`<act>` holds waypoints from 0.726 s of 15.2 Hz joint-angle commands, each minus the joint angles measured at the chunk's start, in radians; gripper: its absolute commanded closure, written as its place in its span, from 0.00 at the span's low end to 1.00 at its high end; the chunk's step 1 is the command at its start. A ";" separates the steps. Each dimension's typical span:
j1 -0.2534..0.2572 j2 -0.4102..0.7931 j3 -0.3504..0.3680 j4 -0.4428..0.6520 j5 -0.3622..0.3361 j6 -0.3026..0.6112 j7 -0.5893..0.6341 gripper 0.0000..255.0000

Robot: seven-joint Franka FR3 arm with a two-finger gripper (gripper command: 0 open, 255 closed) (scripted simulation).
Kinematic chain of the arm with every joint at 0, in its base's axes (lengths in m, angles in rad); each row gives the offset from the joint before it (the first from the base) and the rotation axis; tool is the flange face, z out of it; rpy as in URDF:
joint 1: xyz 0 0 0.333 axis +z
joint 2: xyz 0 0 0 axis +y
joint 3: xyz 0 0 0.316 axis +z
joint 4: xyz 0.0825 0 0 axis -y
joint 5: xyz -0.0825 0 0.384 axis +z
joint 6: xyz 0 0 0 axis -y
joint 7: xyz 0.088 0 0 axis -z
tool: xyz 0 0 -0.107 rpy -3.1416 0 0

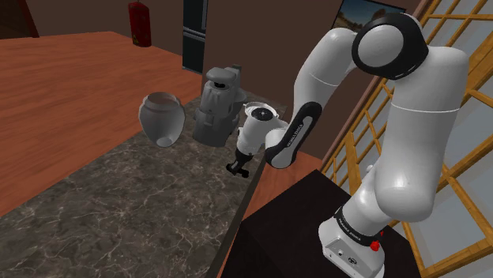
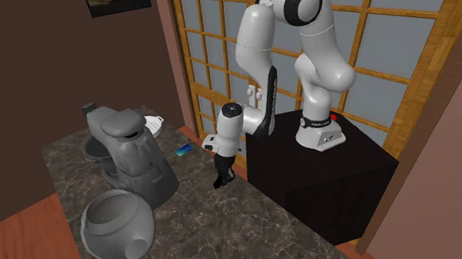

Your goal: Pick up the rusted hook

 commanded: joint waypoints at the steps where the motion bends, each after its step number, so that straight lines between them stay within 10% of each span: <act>1: 0.000 0.001 0.000 0.000 0.000 0.000 0.000 1.00; 11: -0.096 -0.107 0.111 -0.037 0.085 -0.080 -0.088 1.00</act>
